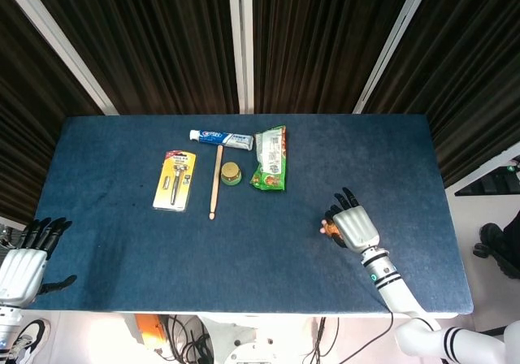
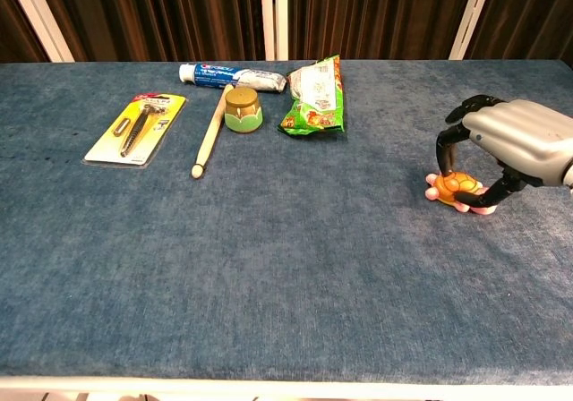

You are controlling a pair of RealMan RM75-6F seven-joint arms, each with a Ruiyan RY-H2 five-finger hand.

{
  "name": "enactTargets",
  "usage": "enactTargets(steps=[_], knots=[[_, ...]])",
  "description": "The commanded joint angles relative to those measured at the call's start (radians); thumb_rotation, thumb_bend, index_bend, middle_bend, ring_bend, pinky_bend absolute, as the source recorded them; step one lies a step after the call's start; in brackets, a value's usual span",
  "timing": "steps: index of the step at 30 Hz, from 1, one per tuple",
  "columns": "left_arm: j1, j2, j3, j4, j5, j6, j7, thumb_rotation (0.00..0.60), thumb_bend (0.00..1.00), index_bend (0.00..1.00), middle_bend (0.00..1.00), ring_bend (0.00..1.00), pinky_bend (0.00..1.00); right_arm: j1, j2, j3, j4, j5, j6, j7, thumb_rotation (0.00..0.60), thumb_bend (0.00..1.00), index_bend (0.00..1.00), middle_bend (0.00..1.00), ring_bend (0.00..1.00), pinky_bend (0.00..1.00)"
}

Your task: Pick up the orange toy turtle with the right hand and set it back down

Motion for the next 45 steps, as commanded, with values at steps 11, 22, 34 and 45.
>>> enactTargets(steps=[11, 22, 34, 45], knots=[[-0.001, -0.002, 0.0, -0.001, 0.0, -0.001, 0.004, 0.6, 0.0, 0.09, 0.06, 0.0, 0.0, -0.004, 0.029, 0.0, -0.038, 0.016, 0.012, -0.007, 0.6, 0.16, 0.28, 0.37, 0.0, 0.0], [0.0, -0.001, 0.001, 0.002, -0.001, 0.0, -0.002, 0.6, 0.0, 0.1, 0.06, 0.0, 0.0, 0.005, -0.022, 0.011, 0.015, 0.051, 0.001, -0.028, 0.6, 0.32, 0.73, 0.65, 0.21, 0.0], [0.002, -0.005, 0.001, 0.011, 0.001, 0.003, -0.009, 0.6, 0.0, 0.1, 0.06, 0.0, 0.0, -0.01, -0.074, 0.015, 0.08, -0.014, 0.098, 0.016, 0.6, 0.4, 1.0, 0.89, 0.4, 0.0], [-0.001, -0.006, 0.0, 0.004, 0.006, 0.005, 0.0, 0.6, 0.0, 0.1, 0.06, 0.0, 0.0, -0.026, -0.002, 0.028, 0.025, -0.05, 0.135, 0.15, 0.6, 0.0, 0.0, 0.0, 0.0, 0.0]])
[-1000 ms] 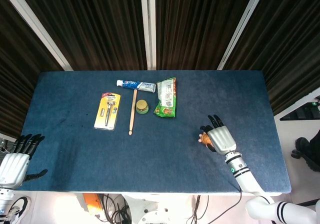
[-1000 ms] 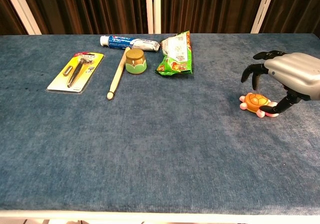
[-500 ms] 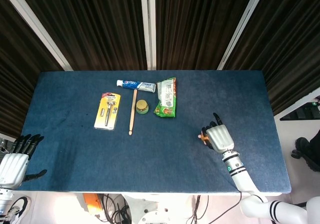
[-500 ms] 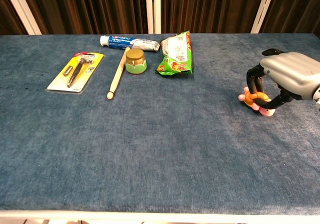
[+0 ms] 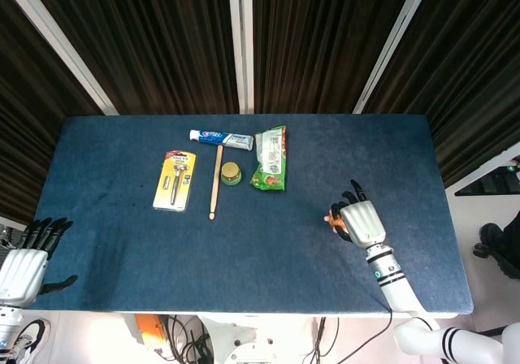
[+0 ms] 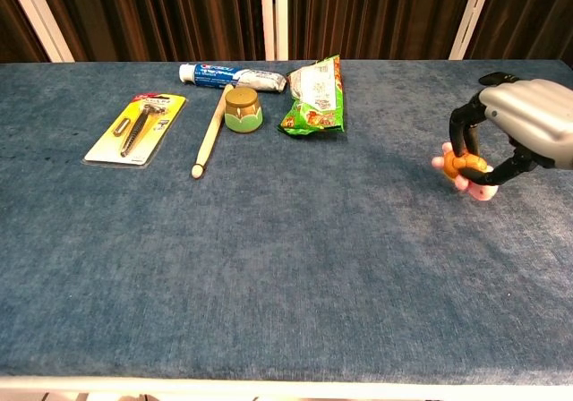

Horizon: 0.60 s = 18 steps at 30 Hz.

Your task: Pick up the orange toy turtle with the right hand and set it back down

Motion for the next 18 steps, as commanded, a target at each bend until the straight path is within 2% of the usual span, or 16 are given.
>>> enactTargets(steps=[1, 7, 14, 18], knots=[[-0.001, 0.0, 0.0, -0.001, 0.001, 0.0, 0.002, 0.6, 0.0, 0.1, 0.06, 0.0, 0.0, -0.009, 0.035, 0.013, -0.024, -0.03, 0.036, 0.097, 0.6, 0.0, 0.0, 0.0, 0.0, 0.0], [0.0, 0.01, -0.004, -0.022, 0.0, 0.006, 0.014, 0.6, 0.0, 0.1, 0.06, 0.0, 0.0, -0.053, 0.13, 0.016, -0.083, -0.061, 0.116, 0.154, 0.6, 0.0, 0.0, 0.0, 0.0, 0.0], [-0.007, 0.029, -0.014, -0.04, -0.007, 0.005, 0.023, 0.6, 0.0, 0.1, 0.06, 0.0, 0.0, -0.22, 0.317, -0.07, -0.172, -0.055, 0.248, 0.14, 0.6, 0.0, 0.0, 0.0, 0.0, 0.0], [-0.008, 0.023, -0.018, -0.033, -0.004, 0.011, 0.022, 0.6, 0.0, 0.1, 0.06, 0.0, 0.0, -0.295, 0.363, -0.095, -0.176, -0.006, 0.269, 0.181, 0.6, 0.0, 0.0, 0.0, 0.0, 0.0]])
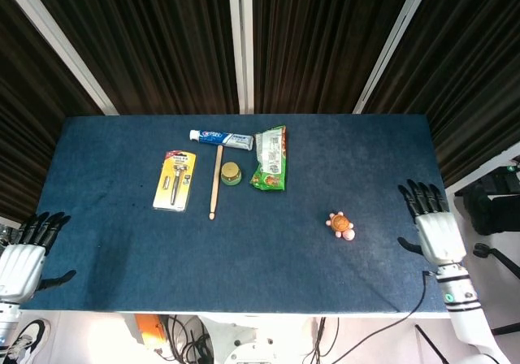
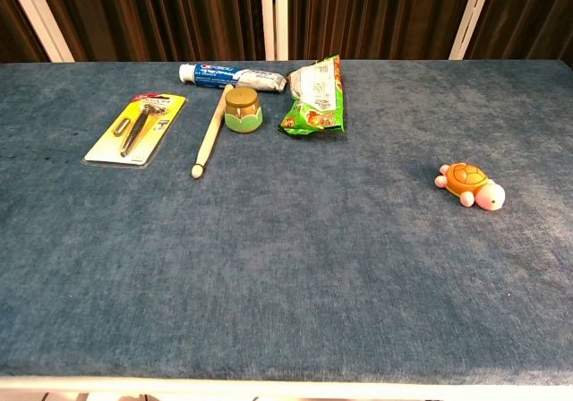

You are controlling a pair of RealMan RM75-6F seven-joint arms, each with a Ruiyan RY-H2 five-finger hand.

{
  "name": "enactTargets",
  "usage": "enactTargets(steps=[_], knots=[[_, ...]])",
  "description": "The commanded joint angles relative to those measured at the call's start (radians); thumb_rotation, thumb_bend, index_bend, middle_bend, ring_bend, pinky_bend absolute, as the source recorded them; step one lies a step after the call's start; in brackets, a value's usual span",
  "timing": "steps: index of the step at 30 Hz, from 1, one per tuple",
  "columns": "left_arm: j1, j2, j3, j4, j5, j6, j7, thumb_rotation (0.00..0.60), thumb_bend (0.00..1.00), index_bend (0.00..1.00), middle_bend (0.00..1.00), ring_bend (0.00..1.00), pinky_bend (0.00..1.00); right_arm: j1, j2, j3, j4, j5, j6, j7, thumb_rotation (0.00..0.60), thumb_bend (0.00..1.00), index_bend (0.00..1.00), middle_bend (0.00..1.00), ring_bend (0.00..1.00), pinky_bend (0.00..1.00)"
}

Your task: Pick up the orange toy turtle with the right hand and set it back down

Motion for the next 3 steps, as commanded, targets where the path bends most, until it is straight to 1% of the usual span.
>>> enactTargets(steps=[1, 3], knots=[[0.0, -0.007, -0.002, 0.006, 0.004, 0.006, 0.0, 0.6, 0.0, 0.1, 0.06, 0.0, 0.0, -0.075, 0.045, -0.032, -0.012, 0.046, 0.038, 0.048, 0.6, 0.0, 0.0, 0.0, 0.0, 0.0], [0.0, -0.013, -0.003, 0.01, 0.007, 0.011, 0.003, 0.6, 0.0, 0.1, 0.06, 0.0, 0.0, -0.088, 0.048, -0.031, -0.004, 0.049, 0.043, 0.066, 0.6, 0.0, 0.0, 0.0, 0.0, 0.0]])
